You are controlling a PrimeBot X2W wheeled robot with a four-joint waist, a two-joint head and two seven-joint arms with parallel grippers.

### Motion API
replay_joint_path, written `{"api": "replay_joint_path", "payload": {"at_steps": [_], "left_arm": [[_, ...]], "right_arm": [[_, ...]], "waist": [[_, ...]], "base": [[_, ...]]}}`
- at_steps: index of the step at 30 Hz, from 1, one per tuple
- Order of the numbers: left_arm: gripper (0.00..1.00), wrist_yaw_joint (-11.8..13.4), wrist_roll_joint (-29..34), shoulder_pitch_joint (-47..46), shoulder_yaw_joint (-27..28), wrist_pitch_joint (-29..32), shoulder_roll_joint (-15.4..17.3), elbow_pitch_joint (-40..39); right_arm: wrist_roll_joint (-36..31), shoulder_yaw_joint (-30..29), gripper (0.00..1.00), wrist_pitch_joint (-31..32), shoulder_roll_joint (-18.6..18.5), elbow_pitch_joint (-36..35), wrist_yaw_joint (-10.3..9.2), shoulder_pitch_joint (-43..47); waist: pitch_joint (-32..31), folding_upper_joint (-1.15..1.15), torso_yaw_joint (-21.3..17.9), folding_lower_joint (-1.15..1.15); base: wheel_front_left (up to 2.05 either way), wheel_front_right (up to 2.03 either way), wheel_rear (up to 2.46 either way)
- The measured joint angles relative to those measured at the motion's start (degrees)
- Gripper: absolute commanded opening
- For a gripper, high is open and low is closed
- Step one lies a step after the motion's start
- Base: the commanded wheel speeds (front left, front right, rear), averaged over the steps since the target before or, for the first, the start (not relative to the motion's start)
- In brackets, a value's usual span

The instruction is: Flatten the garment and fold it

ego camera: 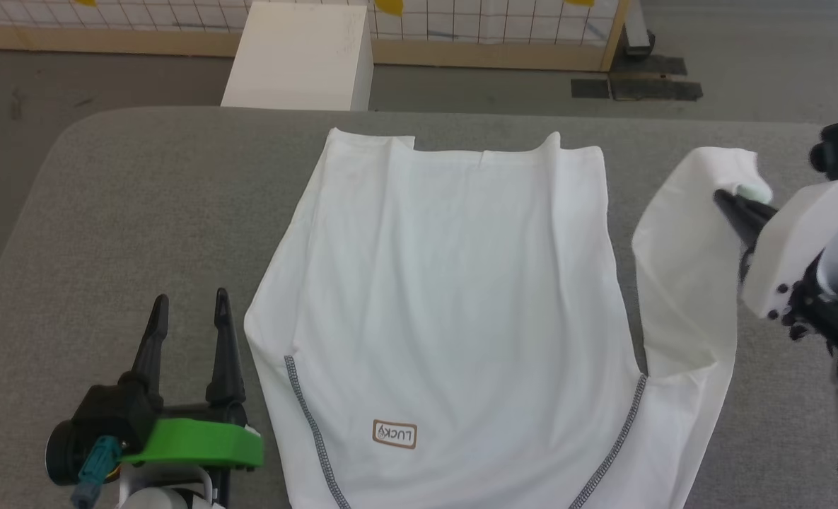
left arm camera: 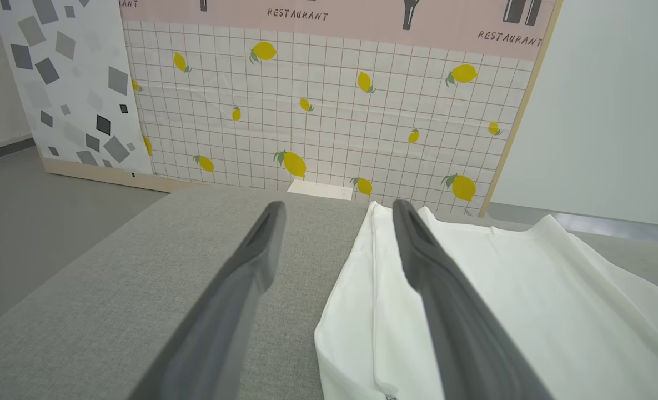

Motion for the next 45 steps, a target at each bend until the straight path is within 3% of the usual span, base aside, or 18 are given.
{"api": "replay_joint_path", "payload": {"at_steps": [5, 13, 16, 24, 37, 38, 39, 40, 45], "left_arm": [[1.0, 0.0, -0.19, 0.71, 0.07, 0.0, 0.18, 0.02], [1.0, 0.02, -0.24, 0.78, -0.37, 0.16, 0.4, 0.0], [1.0, 0.02, -0.26, 0.78, -0.58, 0.16, 0.44, 0.07], [1.0, 0.05, -0.82, 0.8, -1.45, 0.16, 0.35, 0.33], [1.0, 0.07, -1.3, 0.13, -2.44, 0.13, -0.02, 1.75], [1.0, 0.07, -1.3, -0.07, -2.49, 0.12, -0.03, 1.87], [1.0, 0.07, -1.31, -0.15, -2.58, 0.1, -0.04, 1.97], [1.0, 0.07, -1.35, -0.19, -2.63, 0.09, -0.07, 2.09], [1.0, 0.08, -1.37, -0.27, -2.74, 0.09, -0.09, 2.58]], "right_arm": [[2.7, 7.34, 0.0, 2.27, 3.5, -3.71, 0.0, 1.4], [5.21, 22.64, 0.0, 2.13, 8.64, 0.34, 0.0, 0.94], [5.8, 28.05, 0.0, 1.07, 9.79, 3.13, 0.0, 0.26], [5.39, 35.98, 0.0, -4.2, 11.73, 13.72, 0.0, -2.92], [9.2, 49.8, 0.0, -10.94, 11.99, 27.02, 0.0, -5.04], [9.69, 50.47, 0.16, -11.28, 11.96, 27.49, 0.0, -5.32], [10.85, 50.74, 0.9, -12.16, 11.98, 27.6, 0.0, -5.49], [11.51, 51.11, 1.0, -12.58, 11.99, 27.75, 0.0, -5.87], [16.36, 51.07, 1.0, -14.58, 12.0, 25.97, 0.0, -7.85]], "waist": [[-2.52, 0.0, 0.16, 0.0], [-2.71, 0.0, 2.7, 0.0], [-2.56, 0.0, 3.75, 0.0], [-1.21, 0.0, 5.29, 0.0], [2.45, 0.0, 6.19, 0.0], [2.63, 0.0, 6.17, 0.0], [2.75, 0.0, 6.12, 0.0], [2.79, 0.0, 6.06, 0.0], [2.33, 0.0, 5.39, 0.0]], "base": [[0.0, 0.0, 0.0], [0.0, 0.0, 0.0], [0.0, 0.0, 0.0], [0.0, 0.0, 0.0], [0.0, 0.0, 0.0], [0.0, 0.0, 0.0], [0.0, 0.0, 0.0], [0.0, 0.0, 0.0], [0.0, 0.0, 0.0]]}}
